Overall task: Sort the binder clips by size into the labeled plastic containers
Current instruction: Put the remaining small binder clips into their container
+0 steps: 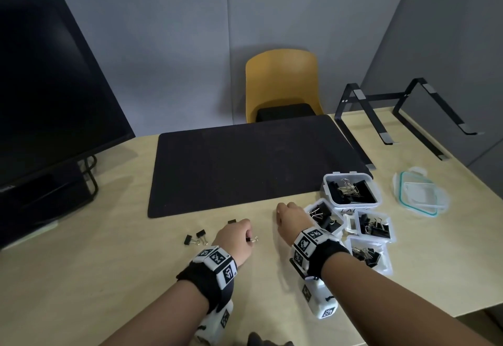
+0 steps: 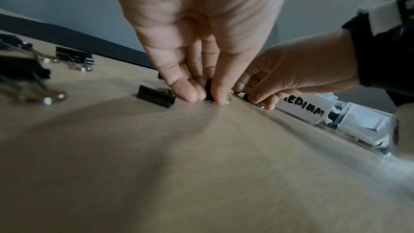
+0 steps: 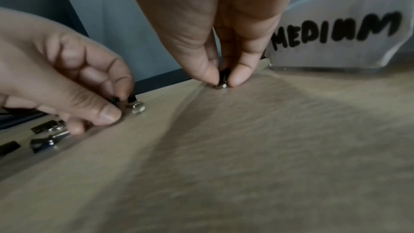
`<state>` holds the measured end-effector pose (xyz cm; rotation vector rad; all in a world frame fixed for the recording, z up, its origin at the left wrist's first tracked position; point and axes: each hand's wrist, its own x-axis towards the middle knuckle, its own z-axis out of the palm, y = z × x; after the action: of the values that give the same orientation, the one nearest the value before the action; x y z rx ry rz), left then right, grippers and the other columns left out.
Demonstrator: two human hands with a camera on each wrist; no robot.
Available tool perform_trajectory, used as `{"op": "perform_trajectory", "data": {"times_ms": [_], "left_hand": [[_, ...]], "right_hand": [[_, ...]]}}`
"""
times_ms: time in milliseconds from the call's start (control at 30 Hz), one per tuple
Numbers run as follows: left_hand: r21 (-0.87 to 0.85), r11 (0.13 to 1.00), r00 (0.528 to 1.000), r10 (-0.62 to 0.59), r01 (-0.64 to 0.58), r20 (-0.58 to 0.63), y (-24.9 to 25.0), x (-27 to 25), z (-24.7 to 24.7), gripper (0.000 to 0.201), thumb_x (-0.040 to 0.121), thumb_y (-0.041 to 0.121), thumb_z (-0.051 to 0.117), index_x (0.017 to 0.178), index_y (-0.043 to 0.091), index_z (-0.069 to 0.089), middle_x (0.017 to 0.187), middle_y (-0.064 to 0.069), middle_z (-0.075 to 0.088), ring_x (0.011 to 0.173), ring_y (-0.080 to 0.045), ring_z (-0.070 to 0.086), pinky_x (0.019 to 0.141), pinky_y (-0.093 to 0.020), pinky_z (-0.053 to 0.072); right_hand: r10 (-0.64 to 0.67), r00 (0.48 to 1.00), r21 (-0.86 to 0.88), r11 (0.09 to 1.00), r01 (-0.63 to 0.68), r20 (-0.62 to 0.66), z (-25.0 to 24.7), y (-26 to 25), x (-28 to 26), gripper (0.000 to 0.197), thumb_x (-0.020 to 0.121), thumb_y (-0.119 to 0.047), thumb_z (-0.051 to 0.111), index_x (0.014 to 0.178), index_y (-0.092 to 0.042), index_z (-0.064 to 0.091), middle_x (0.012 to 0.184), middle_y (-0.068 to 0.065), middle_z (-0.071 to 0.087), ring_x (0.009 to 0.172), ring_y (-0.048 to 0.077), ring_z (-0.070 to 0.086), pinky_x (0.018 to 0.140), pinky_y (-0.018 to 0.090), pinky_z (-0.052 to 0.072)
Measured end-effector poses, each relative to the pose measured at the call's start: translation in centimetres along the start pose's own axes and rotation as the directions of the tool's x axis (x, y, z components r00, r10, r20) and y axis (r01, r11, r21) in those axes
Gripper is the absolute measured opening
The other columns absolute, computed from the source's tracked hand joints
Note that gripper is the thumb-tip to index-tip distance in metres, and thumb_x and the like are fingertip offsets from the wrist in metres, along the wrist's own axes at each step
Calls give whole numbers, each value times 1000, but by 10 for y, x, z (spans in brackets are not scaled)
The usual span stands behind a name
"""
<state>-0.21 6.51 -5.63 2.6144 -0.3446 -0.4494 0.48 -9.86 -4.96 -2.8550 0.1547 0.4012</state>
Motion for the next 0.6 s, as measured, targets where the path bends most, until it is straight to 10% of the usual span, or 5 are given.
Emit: {"op": "perform_trajectory", "data": {"times_ms": [600], "left_hand": [[-263,965,1000,4,-6,-7,101,-17,24,16,83,13,59,79,27,65,90,8,68,88,-12,62,82,-26,50]], "right_hand": [[-144,989,346,927,146,-32,-64,91,-79,22,77,-8,55,66,-27,53,73,-11,52,76,11,51,65,18,37]]}}
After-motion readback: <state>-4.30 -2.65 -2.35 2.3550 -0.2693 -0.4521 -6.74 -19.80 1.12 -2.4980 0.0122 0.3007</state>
